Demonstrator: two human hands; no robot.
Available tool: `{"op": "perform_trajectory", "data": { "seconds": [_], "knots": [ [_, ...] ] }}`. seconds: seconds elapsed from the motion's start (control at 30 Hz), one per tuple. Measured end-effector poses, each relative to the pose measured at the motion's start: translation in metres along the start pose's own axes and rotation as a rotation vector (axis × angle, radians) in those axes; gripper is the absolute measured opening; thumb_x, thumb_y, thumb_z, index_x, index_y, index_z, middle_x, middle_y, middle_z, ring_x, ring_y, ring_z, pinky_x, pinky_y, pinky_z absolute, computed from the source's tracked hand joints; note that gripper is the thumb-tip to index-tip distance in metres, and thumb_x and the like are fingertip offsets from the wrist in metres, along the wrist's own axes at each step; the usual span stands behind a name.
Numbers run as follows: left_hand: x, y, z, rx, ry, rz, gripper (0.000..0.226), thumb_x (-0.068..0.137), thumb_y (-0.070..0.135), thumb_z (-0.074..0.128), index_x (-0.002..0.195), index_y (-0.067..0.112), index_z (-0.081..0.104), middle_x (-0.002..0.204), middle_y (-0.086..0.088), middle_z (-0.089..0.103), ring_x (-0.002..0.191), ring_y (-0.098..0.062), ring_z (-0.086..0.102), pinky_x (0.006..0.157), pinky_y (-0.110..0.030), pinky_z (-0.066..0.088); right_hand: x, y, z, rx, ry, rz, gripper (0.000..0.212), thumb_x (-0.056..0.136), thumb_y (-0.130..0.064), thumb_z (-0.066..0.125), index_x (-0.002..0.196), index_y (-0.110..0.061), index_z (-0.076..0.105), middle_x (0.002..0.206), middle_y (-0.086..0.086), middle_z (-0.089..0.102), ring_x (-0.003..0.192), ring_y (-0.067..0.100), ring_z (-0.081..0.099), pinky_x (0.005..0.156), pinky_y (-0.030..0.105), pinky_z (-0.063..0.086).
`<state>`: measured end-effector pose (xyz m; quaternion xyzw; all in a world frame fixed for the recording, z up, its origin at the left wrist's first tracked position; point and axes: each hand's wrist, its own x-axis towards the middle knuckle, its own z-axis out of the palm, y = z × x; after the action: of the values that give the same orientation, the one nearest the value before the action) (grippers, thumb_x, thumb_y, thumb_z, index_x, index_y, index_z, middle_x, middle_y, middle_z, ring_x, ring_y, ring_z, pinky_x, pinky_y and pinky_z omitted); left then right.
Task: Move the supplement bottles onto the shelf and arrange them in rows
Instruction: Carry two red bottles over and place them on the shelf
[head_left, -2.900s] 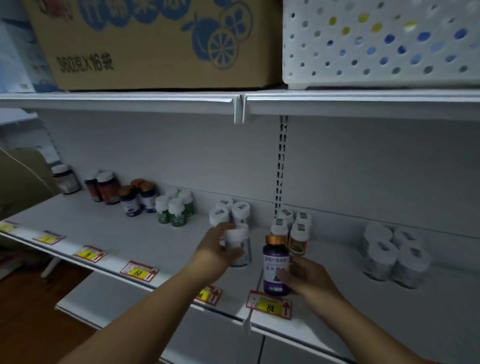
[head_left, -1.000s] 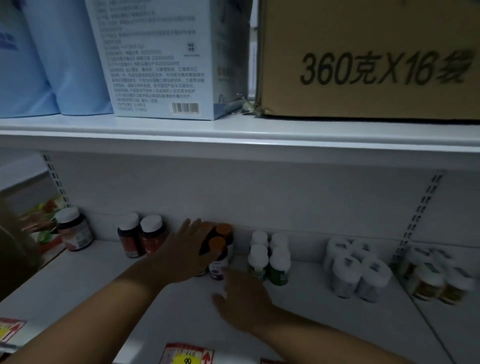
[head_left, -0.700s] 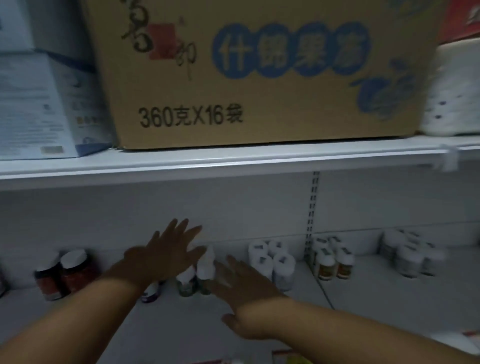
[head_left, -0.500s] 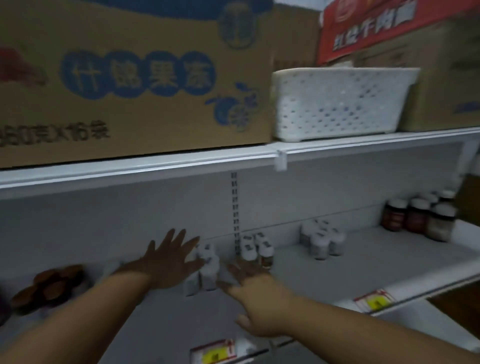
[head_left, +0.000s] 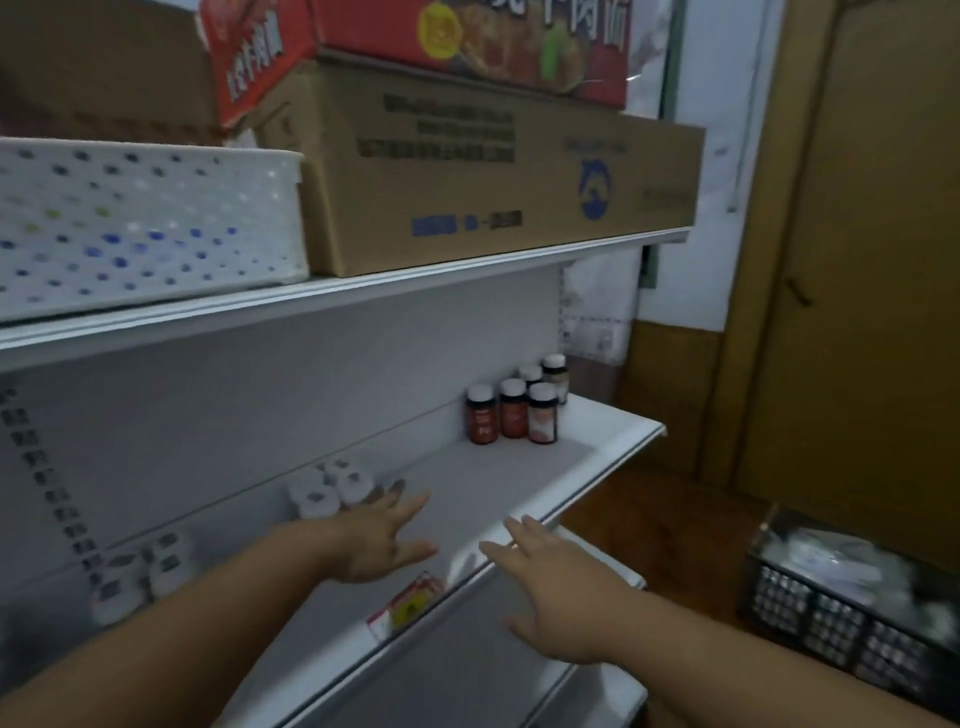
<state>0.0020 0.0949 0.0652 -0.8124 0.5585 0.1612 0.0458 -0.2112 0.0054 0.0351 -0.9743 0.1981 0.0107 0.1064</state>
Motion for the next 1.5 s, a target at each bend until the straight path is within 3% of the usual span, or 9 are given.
{"op": "perform_trajectory", "data": {
  "seconds": [0.4,0.6,0.7,0.87,1.03,1.2,1.3,1.4,1.5],
  "knots": [
    [0.204,0.039,-0.022,-0.367,0.022,0.174,0.081,0.088,0.053,0.048,0.149,0.025,0.002,0.159,0.005,0.007,0.144,-0.010,0.017,0.117,-0.023,0.012,0.076,0.167,-0.020,0.063,-0.006,0.207,0.072,0.091,-0.044,0.049,0.148,-0.034,0.006,0.160,0.002,0.000,0.147,0.021,0.001,0.118,0.037,0.016],
    [0.280,0.016,-0.033,-0.511,0.122,-0.027,0.087,0.086,0.036,0.062,0.149,0.016,0.005,0.158,-0.005,0.016,0.141,-0.018,0.027,0.110,-0.024,0.025,0.134,0.229,-0.024,0.174,0.064,0.260,0.073,0.091,-0.043,0.050,0.149,-0.029,0.007,0.160,0.001,0.007,0.147,0.018,0.010,0.118,0.031,0.019],
    [0.311,0.018,-0.023,-0.680,0.291,-0.135,0.079,0.082,0.020,0.069,0.144,0.012,0.021,0.145,-0.009,0.039,0.113,-0.017,0.047,0.088,-0.023,0.038,0.162,0.247,-0.026,0.047,0.127,0.173,0.070,0.092,-0.039,0.049,0.148,-0.024,0.011,0.157,0.004,0.018,0.144,0.021,0.017,0.116,0.032,0.022],
    [0.355,0.037,0.004,-1.037,0.546,-0.328,0.078,0.072,0.014,0.078,0.135,0.014,0.032,0.119,-0.003,0.046,0.107,-0.017,0.047,0.094,-0.030,0.039,0.229,0.275,-0.030,-0.024,0.323,-0.095,0.057,0.075,-0.034,0.059,0.127,-0.012,0.052,0.123,0.012,0.061,0.111,0.029,0.060,0.093,0.035,0.052],
    [0.386,0.053,0.012,-1.143,0.678,-0.537,0.061,0.057,0.042,0.075,0.104,0.029,0.040,0.092,0.008,0.057,0.094,-0.022,0.061,0.091,-0.040,0.050,0.306,0.300,-0.058,0.145,0.337,-0.138,0.047,0.091,-0.025,0.047,0.137,-0.015,0.038,0.144,0.008,0.039,0.131,0.027,0.038,0.108,0.036,0.033],
    [0.409,0.064,0.018,-1.120,0.777,-0.658,0.052,0.064,0.052,0.063,0.108,0.035,0.044,0.101,0.009,0.060,0.103,-0.021,0.061,0.097,-0.039,0.048,0.369,0.312,-0.069,0.156,0.083,-0.138,0.045,0.089,-0.031,0.051,0.128,-0.009,0.042,0.130,0.016,0.050,0.118,0.033,0.049,0.096,0.040,0.045],
    [0.415,0.065,0.018,-1.062,0.762,-0.633,0.063,0.070,0.049,0.064,0.127,0.028,0.048,0.110,0.014,0.054,0.111,-0.017,0.057,0.092,-0.024,0.040,0.384,0.314,-0.060,0.121,0.028,-0.188,0.048,0.086,-0.025,0.055,0.128,-0.006,0.039,0.124,0.019,0.054,0.111,0.035,0.053,0.091,0.041,0.048],
    [0.414,0.063,0.019,-1.119,0.751,-0.671,0.062,0.060,0.052,0.065,0.113,0.022,0.054,0.112,0.009,0.061,0.106,-0.018,0.060,0.089,-0.027,0.046,0.388,0.316,-0.060,0.167,0.040,-0.259,0.049,0.085,-0.026,0.059,0.127,-0.009,0.040,0.121,0.017,0.056,0.109,0.033,0.054,0.088,0.037,0.047],
    [0.396,0.068,0.019,-1.343,0.834,-0.679,0.059,0.051,0.028,0.084,0.102,0.014,0.057,0.100,-0.006,0.068,0.089,-0.019,0.066,0.070,-0.027,0.052,0.382,0.317,-0.066,0.336,0.079,-0.305,0.050,0.080,-0.031,0.066,0.123,-0.015,0.046,0.118,0.010,0.055,0.108,0.027,0.054,0.082,0.029,0.041]
  ]
}}
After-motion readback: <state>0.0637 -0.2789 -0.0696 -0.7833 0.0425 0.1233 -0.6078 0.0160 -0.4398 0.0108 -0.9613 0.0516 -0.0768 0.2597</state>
